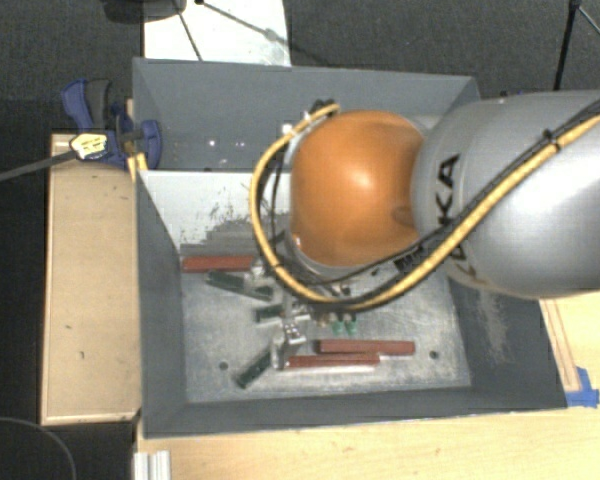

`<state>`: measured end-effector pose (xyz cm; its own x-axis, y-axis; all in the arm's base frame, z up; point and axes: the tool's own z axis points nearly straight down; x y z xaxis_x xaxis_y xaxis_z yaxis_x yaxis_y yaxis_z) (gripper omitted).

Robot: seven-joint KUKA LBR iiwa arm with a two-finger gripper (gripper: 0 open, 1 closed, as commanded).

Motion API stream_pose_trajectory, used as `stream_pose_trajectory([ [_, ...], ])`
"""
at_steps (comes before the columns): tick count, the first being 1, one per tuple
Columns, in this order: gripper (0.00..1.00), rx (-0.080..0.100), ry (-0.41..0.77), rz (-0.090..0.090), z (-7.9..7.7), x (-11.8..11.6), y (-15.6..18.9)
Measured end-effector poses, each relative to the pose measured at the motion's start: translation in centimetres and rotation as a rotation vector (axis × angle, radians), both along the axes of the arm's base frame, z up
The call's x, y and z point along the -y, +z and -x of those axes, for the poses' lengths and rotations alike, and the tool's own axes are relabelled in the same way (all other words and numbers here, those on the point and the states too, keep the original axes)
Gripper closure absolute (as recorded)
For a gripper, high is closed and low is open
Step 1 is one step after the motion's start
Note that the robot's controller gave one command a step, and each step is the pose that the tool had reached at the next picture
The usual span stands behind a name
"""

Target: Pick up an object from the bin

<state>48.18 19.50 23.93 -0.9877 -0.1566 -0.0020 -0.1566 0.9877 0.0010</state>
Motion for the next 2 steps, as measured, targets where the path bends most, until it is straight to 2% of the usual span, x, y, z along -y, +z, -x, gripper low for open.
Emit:
stream_pose_trajectory([
  [1,0.0,0.001,0.0,-0.001,0.0,0.0,-0.1],
  [2,0.0,0.006,0.08,-0.001,-0.6,-2.5,-6.4],
])
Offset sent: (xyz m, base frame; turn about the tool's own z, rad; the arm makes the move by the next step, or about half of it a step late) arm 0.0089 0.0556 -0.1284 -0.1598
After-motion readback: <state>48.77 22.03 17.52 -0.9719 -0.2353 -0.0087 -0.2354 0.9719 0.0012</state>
